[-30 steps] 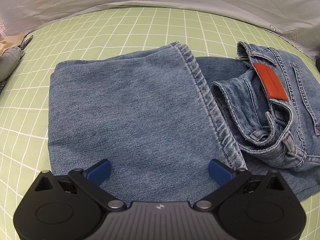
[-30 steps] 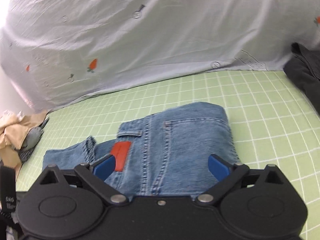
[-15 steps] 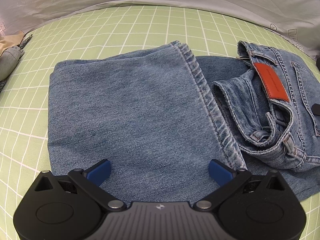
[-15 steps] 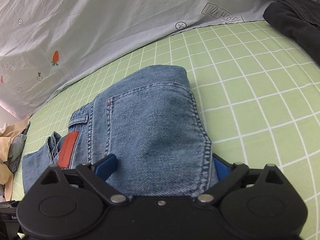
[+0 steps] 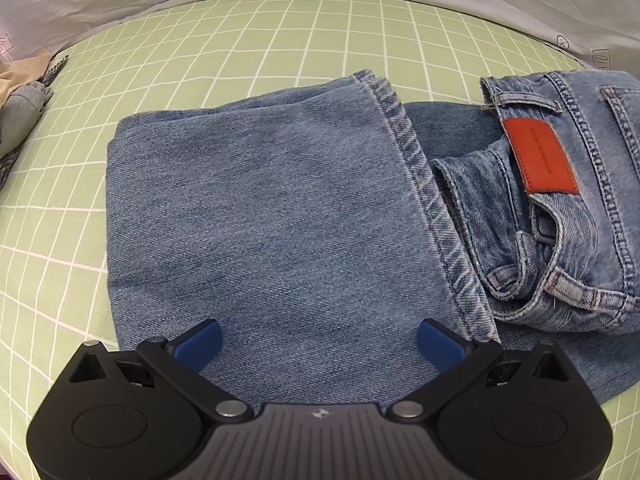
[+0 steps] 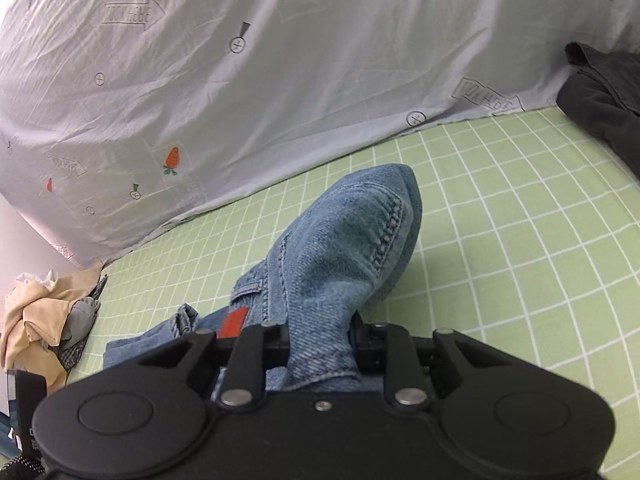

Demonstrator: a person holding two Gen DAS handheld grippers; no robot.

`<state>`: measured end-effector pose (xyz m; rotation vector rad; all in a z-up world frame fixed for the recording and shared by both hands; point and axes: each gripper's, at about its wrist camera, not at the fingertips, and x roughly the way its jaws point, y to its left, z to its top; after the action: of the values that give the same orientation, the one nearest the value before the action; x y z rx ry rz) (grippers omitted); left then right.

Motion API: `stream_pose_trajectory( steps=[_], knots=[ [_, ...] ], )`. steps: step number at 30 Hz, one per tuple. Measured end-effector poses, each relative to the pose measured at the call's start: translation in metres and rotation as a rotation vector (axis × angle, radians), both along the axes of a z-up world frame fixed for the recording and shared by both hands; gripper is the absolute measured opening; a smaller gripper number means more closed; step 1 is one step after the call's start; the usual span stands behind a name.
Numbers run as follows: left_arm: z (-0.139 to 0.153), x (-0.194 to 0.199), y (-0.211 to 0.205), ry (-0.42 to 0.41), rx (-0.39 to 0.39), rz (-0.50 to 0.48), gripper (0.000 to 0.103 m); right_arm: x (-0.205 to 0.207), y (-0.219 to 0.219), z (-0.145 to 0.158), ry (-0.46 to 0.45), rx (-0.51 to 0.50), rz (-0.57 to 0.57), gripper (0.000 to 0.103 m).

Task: Fold clothes
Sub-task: 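Grasp the folded waistband end with the right gripper and fold it over the stack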

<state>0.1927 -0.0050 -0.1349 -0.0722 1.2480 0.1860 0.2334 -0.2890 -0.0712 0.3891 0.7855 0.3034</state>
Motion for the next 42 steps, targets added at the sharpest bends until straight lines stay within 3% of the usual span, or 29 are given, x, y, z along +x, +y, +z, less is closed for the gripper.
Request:
stream_pose_trajectory(
  steps=[5,9,23,28,33,35,38,42],
  knots=[
    [0.021,-0.012,0.014,-0.019,0.045,-0.025,0.103,-0.017,0.038,0.032,-0.087,-0.006,0.077,0.022],
    [0.026,-0.022,0.027,-0.008,0.068,-0.035,0.103,-0.027,0.072,0.042,-0.100,0.003,0.110,0.022],
    [0.015,-0.056,0.074,0.005,0.096,-0.135,0.103,-0.050,0.191,0.023,-0.010,0.055,0.162,0.022],
    [0.009,-0.064,0.091,0.014,0.084,-0.156,0.103,-0.056,0.252,-0.006,0.043,-0.042,0.215,0.024],
    [0.008,-0.069,0.096,0.004,0.066,-0.163,0.103,-0.069,0.296,-0.010,0.032,-0.244,0.269,0.031],
    [0.009,-0.072,0.096,-0.003,0.070,-0.164,0.103,-0.071,0.293,-0.004,0.034,-0.212,0.251,0.035],
    [0.010,-0.077,0.096,-0.011,0.068,-0.158,0.103,-0.073,0.284,0.004,0.045,-0.120,0.231,0.052],
    [0.011,-0.082,0.098,-0.013,0.056,-0.142,0.103,-0.073,0.273,0.014,0.061,-0.013,0.235,0.052]
  ],
)
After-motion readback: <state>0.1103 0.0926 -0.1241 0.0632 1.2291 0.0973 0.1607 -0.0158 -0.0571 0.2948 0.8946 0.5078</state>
